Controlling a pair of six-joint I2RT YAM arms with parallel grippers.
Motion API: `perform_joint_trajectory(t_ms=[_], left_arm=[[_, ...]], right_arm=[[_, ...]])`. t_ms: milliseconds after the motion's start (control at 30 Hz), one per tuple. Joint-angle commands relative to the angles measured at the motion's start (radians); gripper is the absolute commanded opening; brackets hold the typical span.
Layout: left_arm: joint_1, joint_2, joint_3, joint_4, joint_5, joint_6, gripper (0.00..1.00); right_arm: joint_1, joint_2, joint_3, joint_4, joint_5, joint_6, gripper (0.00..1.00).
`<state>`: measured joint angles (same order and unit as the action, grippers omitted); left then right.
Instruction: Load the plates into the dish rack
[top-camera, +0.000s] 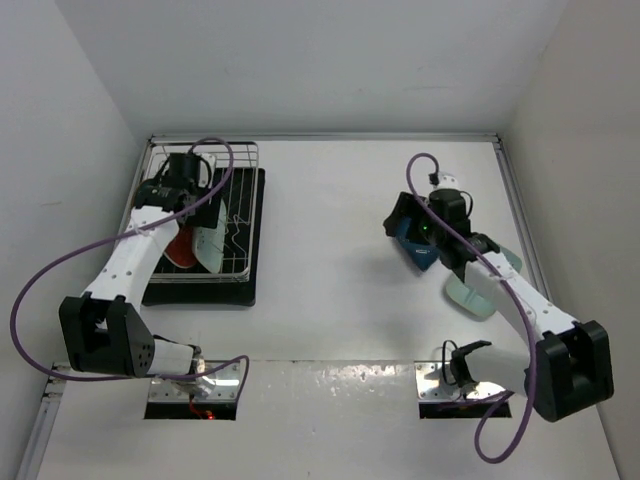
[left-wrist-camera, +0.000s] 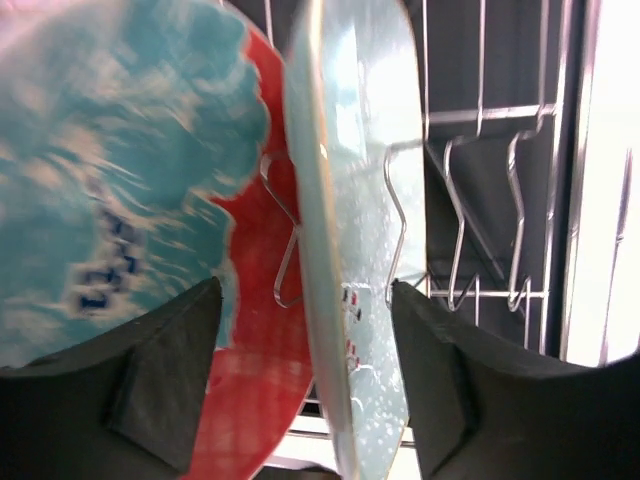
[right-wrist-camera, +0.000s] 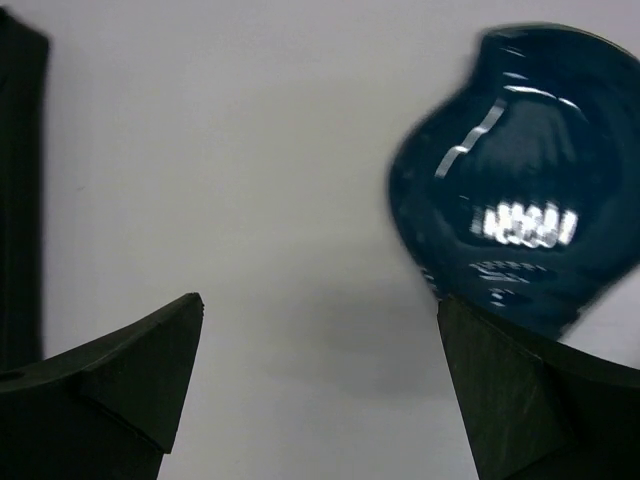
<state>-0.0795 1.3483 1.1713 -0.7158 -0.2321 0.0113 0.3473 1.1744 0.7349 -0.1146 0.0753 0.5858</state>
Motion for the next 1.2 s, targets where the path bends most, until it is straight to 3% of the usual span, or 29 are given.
perform_joint_trajectory(t_ms=[0,33,100,167,233,467,633,667,767,867,1000,1033,1100,1167], left_arm=[[0.001,-0.012,0.105,-0.017,0.004,0.001,0.74],[0.001,-0.003,0.122,-0.027,0.004,0.01,0.76],[-0.008,0.008,0.169,-0.04,0.004,0.019,0.78],[-0.029,0.008,0.209,-0.069,0.004,0.029,0.8],[-0.038,0.008,0.218,-0.08,0.013,0.029,0.81],[-0.069,0.008,0.241,-0.091,0.031,0.029,0.82],[-0.078,-0.003,0.232,-0.1,0.031,0.038,0.82],[-0.078,-0.003,0.232,-0.1,0.031,0.038,0.82],[-0.088,-0.003,0.232,-0.1,0.022,0.047,0.82],[-0.088,-0.003,0.232,-0.1,0.022,0.047,0.83],[-0.088,-0.003,0.232,-0.1,0.022,0.047,0.83],[-0.088,-0.003,0.232,-0.109,0.022,0.047,0.83],[-0.088,-0.003,0.241,-0.109,0.022,0.047,0.83],[-0.088,-0.003,0.252,-0.109,0.022,0.058,0.85]], right_arm=[[-0.12,-0.021,0.056,-0.187,0.04,0.083,0.99],[-0.231,-0.016,0.064,-0.257,0.044,0.088,0.99],[-0.336,-0.006,0.052,-0.343,0.037,0.107,0.99],[-0.541,-0.03,-0.001,-0.353,0.014,0.126,0.99],[-0.643,-0.054,-0.034,-0.339,0.044,0.143,0.99],[-0.898,0.011,-0.143,-0.267,0.138,0.177,0.95],[-0.961,0.201,-0.124,-0.189,0.086,0.146,0.89],[-0.962,0.238,-0.126,-0.171,0.017,0.151,0.87],[-0.964,0.304,-0.124,-0.114,-0.064,0.117,0.78],[-0.962,0.321,-0.137,-0.093,-0.072,0.124,0.62],[-0.962,0.297,-0.192,-0.066,-0.043,0.134,0.31],[-0.962,0.294,-0.196,-0.066,-0.037,0.134,0.15],[-0.964,0.281,-0.195,-0.089,-0.02,0.144,0.01],[-0.962,0.269,-0.193,-0.102,-0.022,0.143,0.0]])
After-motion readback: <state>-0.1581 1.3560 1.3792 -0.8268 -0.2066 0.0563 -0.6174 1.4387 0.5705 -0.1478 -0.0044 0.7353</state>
